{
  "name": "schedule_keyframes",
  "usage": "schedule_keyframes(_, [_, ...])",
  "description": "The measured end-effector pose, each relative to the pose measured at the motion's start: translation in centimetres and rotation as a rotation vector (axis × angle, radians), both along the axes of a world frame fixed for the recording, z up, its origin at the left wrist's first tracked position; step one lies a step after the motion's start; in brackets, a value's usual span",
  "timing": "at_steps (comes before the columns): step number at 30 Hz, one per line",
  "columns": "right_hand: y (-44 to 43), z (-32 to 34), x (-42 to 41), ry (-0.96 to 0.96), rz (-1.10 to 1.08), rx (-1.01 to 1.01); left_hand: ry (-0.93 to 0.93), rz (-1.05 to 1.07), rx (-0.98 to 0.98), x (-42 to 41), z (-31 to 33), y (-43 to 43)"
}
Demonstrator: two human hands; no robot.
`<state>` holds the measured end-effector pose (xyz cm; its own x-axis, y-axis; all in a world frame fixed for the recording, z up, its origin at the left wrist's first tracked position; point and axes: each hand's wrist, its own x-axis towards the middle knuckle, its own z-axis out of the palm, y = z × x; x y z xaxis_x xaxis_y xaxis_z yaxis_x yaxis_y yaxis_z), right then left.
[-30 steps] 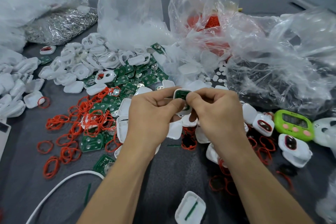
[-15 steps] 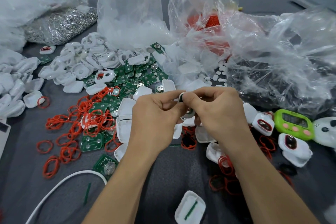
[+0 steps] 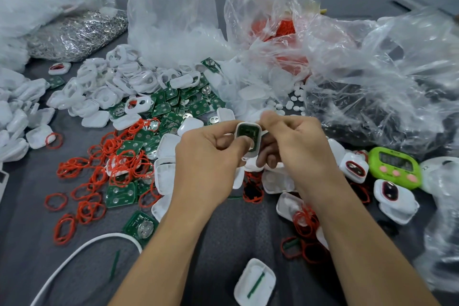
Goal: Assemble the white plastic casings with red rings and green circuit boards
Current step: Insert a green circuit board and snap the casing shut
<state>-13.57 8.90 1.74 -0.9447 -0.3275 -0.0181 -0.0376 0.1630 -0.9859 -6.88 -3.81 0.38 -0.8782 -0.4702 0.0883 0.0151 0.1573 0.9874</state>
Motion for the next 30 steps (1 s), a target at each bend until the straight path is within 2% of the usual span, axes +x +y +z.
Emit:
schedule_keyframes(2, [0.01, 0.13, -0.10, -0.063, 0.015, -0.080, -0.006, 0.028, 0.021, -0.10, 0.00, -0.25])
schedule_keyframes(11, [-0.35, -0.71, 0.38, 0.091, -0.024, 0.085, -0.042, 0.042, 0.016, 0.03, -0.23, -0.62])
schedule_keyframes(30, [-0.42, -0.48, 0.27, 0.065, -0.009, 0.027, -0.026, 0.076, 0.120, -0.24, -0.07, -0.18])
